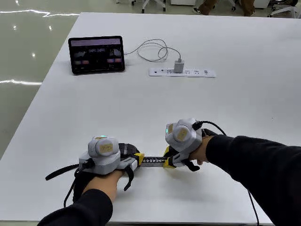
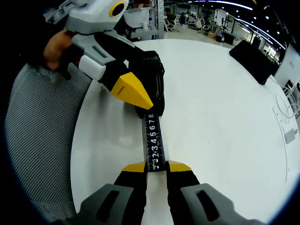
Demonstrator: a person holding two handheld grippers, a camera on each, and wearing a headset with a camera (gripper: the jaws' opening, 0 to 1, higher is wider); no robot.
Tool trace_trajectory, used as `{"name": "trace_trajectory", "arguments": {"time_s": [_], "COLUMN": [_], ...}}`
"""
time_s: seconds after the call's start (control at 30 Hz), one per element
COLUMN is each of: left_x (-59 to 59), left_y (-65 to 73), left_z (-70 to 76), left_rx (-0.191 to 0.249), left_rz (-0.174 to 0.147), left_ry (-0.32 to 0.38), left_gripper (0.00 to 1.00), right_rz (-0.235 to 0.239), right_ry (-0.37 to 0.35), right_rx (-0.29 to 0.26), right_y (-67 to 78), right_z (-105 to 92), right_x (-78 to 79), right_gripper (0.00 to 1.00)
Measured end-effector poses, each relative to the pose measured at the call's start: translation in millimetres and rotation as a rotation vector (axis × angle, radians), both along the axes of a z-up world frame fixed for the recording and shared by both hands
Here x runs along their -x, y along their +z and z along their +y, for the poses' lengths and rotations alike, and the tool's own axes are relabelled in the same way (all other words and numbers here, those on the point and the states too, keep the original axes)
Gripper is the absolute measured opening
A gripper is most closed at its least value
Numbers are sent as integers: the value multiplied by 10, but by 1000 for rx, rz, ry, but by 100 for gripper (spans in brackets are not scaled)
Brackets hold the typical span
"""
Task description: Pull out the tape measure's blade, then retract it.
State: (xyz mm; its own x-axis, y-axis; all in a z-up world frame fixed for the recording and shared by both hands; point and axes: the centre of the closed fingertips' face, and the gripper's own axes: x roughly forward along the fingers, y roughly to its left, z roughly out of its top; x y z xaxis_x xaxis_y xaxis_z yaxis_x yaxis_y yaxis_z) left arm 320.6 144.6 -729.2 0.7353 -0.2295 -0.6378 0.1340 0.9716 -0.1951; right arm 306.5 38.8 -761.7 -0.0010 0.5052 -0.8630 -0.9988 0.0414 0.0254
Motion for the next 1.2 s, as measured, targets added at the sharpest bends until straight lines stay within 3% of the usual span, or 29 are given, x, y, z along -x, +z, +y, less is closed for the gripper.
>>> {"name": "trace_trajectory", "arguments": {"time_s": [1.2], "left_x": [-9], "left_y": [6], "left_z": [0], "left_rx": [6], "left_rz": [-7], "left_ry": [2], "left_gripper": [59], "right_rz": [1], "right_ry": [-11], "right_rx": [-24], "right_y": [-7], "right_z": [222], "right_x": [0], "right_gripper": [11]}}
